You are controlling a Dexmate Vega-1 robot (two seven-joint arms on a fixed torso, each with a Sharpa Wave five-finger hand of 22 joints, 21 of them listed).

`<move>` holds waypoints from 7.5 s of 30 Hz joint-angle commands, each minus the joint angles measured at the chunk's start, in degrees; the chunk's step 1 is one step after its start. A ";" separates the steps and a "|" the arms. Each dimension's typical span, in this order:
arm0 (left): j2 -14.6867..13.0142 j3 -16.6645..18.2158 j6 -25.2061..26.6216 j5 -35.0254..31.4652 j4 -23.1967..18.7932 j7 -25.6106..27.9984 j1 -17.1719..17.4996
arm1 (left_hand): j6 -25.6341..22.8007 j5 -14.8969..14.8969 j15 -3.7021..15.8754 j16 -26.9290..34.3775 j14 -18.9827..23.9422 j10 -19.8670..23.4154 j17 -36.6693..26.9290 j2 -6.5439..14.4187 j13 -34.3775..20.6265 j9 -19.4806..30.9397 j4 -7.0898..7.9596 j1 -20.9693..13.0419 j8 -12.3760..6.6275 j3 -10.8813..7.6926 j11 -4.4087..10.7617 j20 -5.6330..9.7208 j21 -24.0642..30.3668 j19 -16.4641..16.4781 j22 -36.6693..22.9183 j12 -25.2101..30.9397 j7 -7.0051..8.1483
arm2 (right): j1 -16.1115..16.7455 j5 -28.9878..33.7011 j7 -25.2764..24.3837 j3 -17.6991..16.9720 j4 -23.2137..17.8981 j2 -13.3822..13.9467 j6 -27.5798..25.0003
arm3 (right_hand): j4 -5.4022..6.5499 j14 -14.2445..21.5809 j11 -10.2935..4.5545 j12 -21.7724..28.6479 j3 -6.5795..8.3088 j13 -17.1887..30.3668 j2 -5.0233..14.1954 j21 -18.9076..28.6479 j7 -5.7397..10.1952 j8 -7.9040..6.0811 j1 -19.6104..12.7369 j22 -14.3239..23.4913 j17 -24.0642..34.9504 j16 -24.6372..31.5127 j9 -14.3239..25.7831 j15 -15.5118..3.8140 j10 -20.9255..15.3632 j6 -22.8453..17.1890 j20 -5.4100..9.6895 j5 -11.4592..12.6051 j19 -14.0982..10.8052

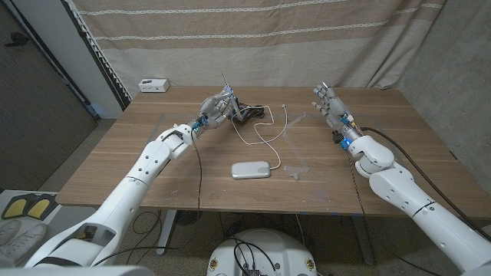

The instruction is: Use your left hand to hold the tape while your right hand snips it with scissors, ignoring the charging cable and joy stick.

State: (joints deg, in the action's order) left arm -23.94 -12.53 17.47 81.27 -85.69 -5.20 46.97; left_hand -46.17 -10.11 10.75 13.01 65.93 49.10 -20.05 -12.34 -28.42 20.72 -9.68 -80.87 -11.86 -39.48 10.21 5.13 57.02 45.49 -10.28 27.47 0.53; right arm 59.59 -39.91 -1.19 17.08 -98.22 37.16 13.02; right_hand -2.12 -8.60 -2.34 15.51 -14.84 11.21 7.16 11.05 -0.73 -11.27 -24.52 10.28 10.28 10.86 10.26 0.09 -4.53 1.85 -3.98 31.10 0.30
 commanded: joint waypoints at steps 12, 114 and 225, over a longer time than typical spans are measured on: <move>1.37 -0.15 0.89 0.01 2.99 -5.05 -1.67 | -0.21 -0.33 1.88 -0.02 2.30 0.26 -0.63 5.15 0.00 -0.02 0.44 -4.94 0.07 -0.77 0.09 7.60 0.34 -0.55 -0.21 0.13 -0.10 | 0.56 1.24 -3.33 1.02 -5.31 1.51 -5.03 | -0.38 1.28 4.53 1.78 0.12 0.71 0.06 0.29 -3.58 -0.29 -0.55 0.05 0.05 0.09 0.30 -0.44 -3.44 -0.76 -0.17 -0.17 0.26; 6.82 -0.48 4.41 -1.24 14.66 -19.16 -7.23 | 0.84 -0.34 1.87 -0.16 2.20 -0.52 -0.86 5.30 -0.34 -1.16 0.49 -4.73 0.65 -0.91 0.36 7.58 0.97 -1.02 -0.20 0.03 0.30 | -5.01 -8.50 5.56 5.60 -12.89 6.97 -20.61 | -6.02 -1.02 14.88 -4.90 8.33 -0.60 1.76 -0.46 -6.25 -3.89 -18.46 -0.25 -0.10 -0.93 1.54 12.08 8.00 -26.77 -8.53 -4.50 -4.07; 7.62 -2.06 6.18 -2.53 16.67 -25.21 -8.62 | -2.82 -0.44 1.92 -0.11 2.40 1.30 -1.14 5.32 0.04 -2.11 0.36 -4.73 -0.38 -1.16 -0.06 7.58 1.69 -1.50 -0.18 0.53 1.38 | -12.06 -11.26 17.00 11.46 -6.98 2.41 -22.68 | -3.89 -8.87 11.10 -3.96 15.81 -0.51 3.40 -0.37 -8.59 -0.36 -21.38 0.01 0.07 -0.66 1.28 10.90 14.08 -24.09 -8.47 -9.38 7.71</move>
State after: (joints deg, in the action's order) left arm -16.27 -14.27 23.52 78.95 -69.46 -29.83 38.75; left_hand -48.32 -10.10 10.76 12.34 65.91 49.69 -20.09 -11.79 -28.41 18.60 -9.87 -80.77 -11.69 -39.67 10.23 4.81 58.51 44.37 -10.25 27.78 1.85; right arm 48.16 -51.16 15.64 28.13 -105.77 40.21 -9.21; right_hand -5.99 -10.15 8.90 11.66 0.76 10.52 10.35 10.86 -8.80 -11.65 -46.09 10.00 10.29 10.15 11.44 11.25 9.03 -22.18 -12.49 21.78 7.59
